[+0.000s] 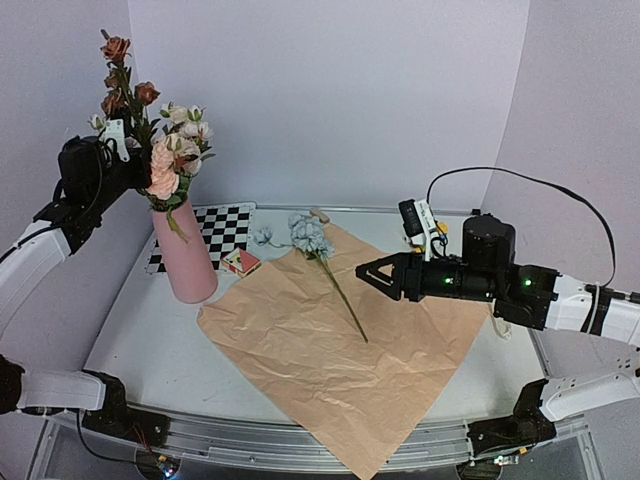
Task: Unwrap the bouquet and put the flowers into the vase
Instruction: Insert the fake flower into the vase.
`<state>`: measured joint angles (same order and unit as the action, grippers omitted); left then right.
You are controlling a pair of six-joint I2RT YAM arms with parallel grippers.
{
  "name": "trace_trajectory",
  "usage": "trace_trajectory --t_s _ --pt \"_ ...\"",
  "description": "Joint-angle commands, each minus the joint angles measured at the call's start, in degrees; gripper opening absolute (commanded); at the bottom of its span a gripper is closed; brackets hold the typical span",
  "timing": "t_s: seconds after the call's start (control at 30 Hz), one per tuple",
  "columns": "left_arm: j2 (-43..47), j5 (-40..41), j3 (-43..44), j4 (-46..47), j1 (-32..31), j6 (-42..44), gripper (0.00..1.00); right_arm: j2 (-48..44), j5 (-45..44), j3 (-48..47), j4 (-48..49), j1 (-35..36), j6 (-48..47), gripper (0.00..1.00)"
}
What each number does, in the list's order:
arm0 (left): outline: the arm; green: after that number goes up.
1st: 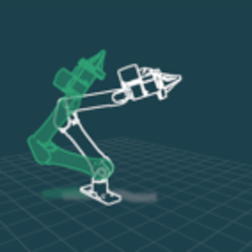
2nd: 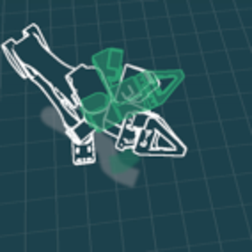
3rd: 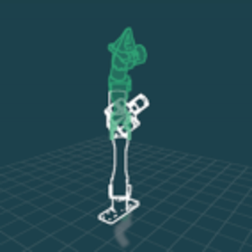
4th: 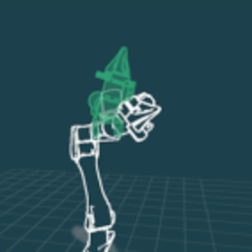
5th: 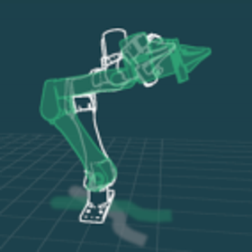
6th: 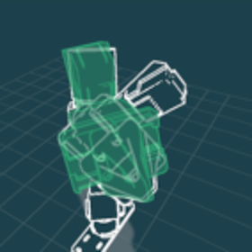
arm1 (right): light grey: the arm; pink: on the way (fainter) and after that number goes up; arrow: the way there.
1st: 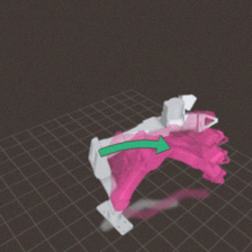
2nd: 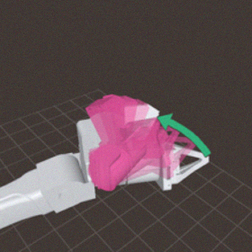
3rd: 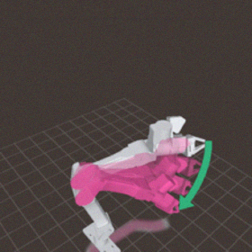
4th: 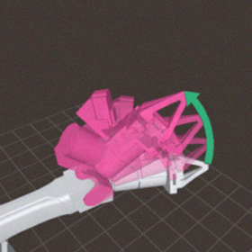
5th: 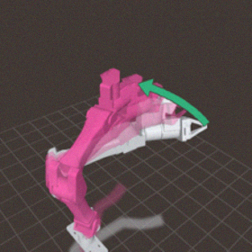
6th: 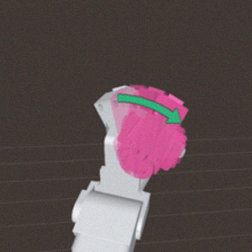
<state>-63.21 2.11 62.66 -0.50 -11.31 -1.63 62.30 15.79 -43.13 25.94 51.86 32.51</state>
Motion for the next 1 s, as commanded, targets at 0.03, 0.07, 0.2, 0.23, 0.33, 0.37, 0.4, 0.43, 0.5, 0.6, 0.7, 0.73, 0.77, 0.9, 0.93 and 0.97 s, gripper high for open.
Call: trace_trajectory --t_s 0.03,0.07,0.2,0.23,0.33,0.37,0.4,0.43,0.5,0.6,0.7,0.73,0.77,0.9,0.93,0.97 --pt "3.10 -0.52 -6.82 6.83 0.16 -2.67 0.00 -1.00 -0.54 -0.98 0.92 0.25 -1.27 0.58" --pt "3.75 -0.52 -8.01 7.44 0.16 -3.04 0.00 -0.95 -0.60 -0.98 0.91 0.26 -1.26 0.58" --pt "6.10 -0.54 -11.96 8.23 0.17 -3.61 0.00 -0.60 -0.51 -1.08 0.84 0.26 -1.24 0.58" --pt "6.57 -0.57 -12.69 8.22 0.18 -3.67 0.00 -0.51 -0.43 -1.12 0.84 0.26 -1.27 0.58" --pt "7.49 -0.80 -14.60 8.08 0.15 -3.81 0.00 -0.26 -0.38 -1.17 0.92 0.26 -1.18 0.58" --pt "7.56 -0.89 -15.08 8.00 0.18 -3.82 0.00 -0.20 -0.30 -1.23 0.92 0.26 -1.15 0.58" --pt "7.53 -1.04 -15.37 7.89 0.17 -3.87 0.00 -0.17 -0.24 -1.25 0.90 0.26 -1.08 0.58" --pt "7.28 -1.21 -15.47 7.72 0.15 -3.95 0.00 -0.17 -0.20 -1.31 0.89 0.26 -1.05 0.58" --pt "6.66 -1.54 -15.05 6.59 0.15 -4.24 0.01 -0.23 -0.13 -1.34 0.95 0.24 -0.97 0.58" --pt "5.66 -1.30 -12.89 3.64 0.15 -4.73 0.10 -0.63 -0.06 -1.17 0.89 0.26 -0.84 0.58" --pt "5.20 -0.76 -10.47 0.93 0.15 -5.15 0.24 -1.17 -0.23 -0.80 0.86 0.26 -0.78 0.58" --pt "5.39 -0.70 -9.82 0.02 0.15 -5.44 0.26 -1.38 -0.24 -0.68 0.86 0.24 -0.75 0.58" --pt "5.66 -0.48 -9.42 -1.12 0.19 -5.94 0.28 -1.46 -0.35 -0.60 0.84 0.26 -0.66 0.58" --pt "7.67 0.45 -8.86 -3.08 0.19 -7.46 0.39 -1.53 -0.22 -0.42 0.90 0.26 -0.55 0.58" --pt "8.30 0.73 -8.71 -3.53 0.20 -7.77 0.41 -1.47 -0.14 -0.45 0.92 0.25 -0.51 0.58" --pt "8.95 0.98 -8.49 -3.94 0.20 -8.04 0.42 -1.41 -0.03 -0.46 0.89 0.24 -0.48 0.58"
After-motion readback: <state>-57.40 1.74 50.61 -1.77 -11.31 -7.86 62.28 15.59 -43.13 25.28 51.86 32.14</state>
